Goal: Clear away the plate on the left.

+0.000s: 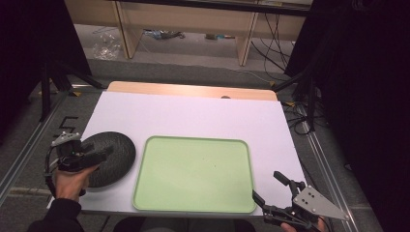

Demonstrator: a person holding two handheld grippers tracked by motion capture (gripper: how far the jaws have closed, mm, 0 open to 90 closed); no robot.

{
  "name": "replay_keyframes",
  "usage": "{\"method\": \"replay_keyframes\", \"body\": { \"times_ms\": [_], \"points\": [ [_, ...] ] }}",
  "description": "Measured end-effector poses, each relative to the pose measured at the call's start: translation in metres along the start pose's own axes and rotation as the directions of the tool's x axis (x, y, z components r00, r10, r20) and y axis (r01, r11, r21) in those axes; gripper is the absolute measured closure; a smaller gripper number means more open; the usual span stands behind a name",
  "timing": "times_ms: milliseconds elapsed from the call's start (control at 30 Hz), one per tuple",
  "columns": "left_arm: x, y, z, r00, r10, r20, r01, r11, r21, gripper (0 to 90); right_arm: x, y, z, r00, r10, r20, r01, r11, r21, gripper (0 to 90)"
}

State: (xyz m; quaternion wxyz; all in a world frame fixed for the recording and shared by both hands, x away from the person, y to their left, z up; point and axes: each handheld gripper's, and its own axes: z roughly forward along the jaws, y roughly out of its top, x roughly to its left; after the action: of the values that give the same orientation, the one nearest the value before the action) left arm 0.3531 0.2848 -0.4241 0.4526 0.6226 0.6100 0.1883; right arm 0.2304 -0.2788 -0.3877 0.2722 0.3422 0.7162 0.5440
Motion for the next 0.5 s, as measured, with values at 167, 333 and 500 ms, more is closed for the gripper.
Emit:
{"method": "replay_keyframes", "body": {
  "times_ms": [167,333,500],
  "points": [
    [0.018,0.004,0.004,0.9993,-0.012,-0.037,0.013,0.9999,0.011,17.0,0.0,0.0,0.0,1.0,-0.001,-0.001,0.001,1.0,-0.001,15.6],
    [0.032,0.007,0.008,0.9982,-0.048,-0.035,0.048,0.9988,0.009,18.6,0.0,0.0,0.0,1.0,-0.005,-0.001,0.005,1.0,0.009,15.7],
    [0.048,0.011,0.014,0.9977,-0.022,-0.064,0.023,0.9997,0.011,19.5,0.0,0.0,0.001,0.9998,-0.02,-0.002,0.02,1.0,-0.002,15.7]
  ]
}}
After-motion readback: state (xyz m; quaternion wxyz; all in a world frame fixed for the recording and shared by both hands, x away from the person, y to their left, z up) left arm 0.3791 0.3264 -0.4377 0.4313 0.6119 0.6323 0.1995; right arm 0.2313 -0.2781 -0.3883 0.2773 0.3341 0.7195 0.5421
